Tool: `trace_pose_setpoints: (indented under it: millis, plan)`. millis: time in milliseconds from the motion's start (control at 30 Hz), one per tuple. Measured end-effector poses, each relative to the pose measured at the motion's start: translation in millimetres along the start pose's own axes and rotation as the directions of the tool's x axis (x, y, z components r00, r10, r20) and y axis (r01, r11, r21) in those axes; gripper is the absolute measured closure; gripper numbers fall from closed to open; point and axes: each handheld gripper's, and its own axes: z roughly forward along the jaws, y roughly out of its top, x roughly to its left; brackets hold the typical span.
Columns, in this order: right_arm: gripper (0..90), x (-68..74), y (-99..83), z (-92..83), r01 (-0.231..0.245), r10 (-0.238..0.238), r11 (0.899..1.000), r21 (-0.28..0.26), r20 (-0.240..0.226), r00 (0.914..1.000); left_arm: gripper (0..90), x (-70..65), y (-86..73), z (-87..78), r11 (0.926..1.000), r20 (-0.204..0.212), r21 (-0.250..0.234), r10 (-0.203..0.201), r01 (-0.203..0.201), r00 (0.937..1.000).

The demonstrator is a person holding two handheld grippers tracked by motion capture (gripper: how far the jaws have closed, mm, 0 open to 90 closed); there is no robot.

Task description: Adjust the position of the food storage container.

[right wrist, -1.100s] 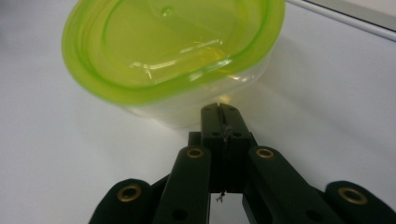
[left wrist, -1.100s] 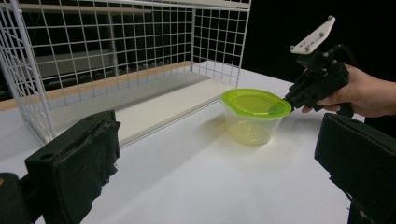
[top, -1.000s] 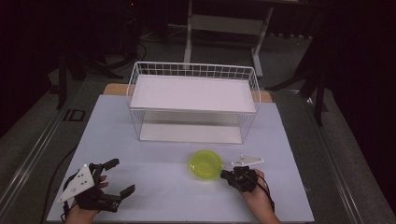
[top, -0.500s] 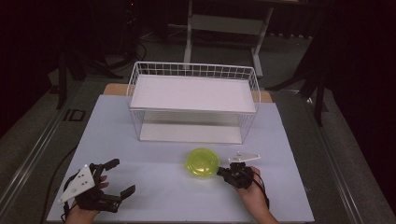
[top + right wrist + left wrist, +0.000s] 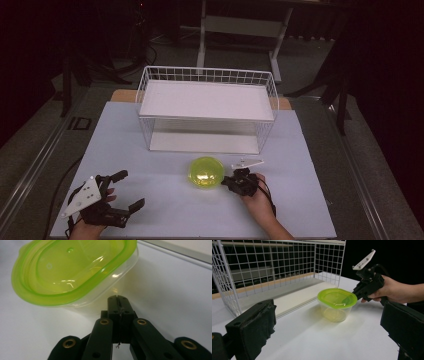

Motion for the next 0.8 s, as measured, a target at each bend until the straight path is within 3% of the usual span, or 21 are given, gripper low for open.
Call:
trace_pose_setpoints:
  millis: [267, 467, 667, 800]
  plan:
    - [90.0, 8.1, 7.1, 14.5, 0.002, -0.002, 1.000, 0.001, -0.024, 0.9997, 0.9, -0.5, -0.4, 0.5, 1.0000, 0.005, 0.007, 0.001, -0.002, 1.0000]
    - [90.0, 6.4, 13.0, 18.8, -0.001, 0.001, 1.000, -0.014, -0.024, 0.9997, 0.9, -0.8, -0.5, 1.0, 0.9999, 0.008, 0.010, 0.002, -0.002, 1.0000]
    - [89.9, 4.0, 12.1, 14.3, 0.001, -0.002, 1.000, -0.014, -0.008, 1.0000, 0.9, -1.5, -0.9, 2.2, 0.9999, 0.010, 0.013, 0.002, -0.002, 1.0000]
    - [88.2, 3.1, 9.8, 5.3, 0.013, -0.012, 0.999, -0.032, 0.031, 0.9994, 0.9, -1.4, -0.3, 1.6, 0.9999, 0.010, 0.015, -0.003, 0.003, 0.9999]
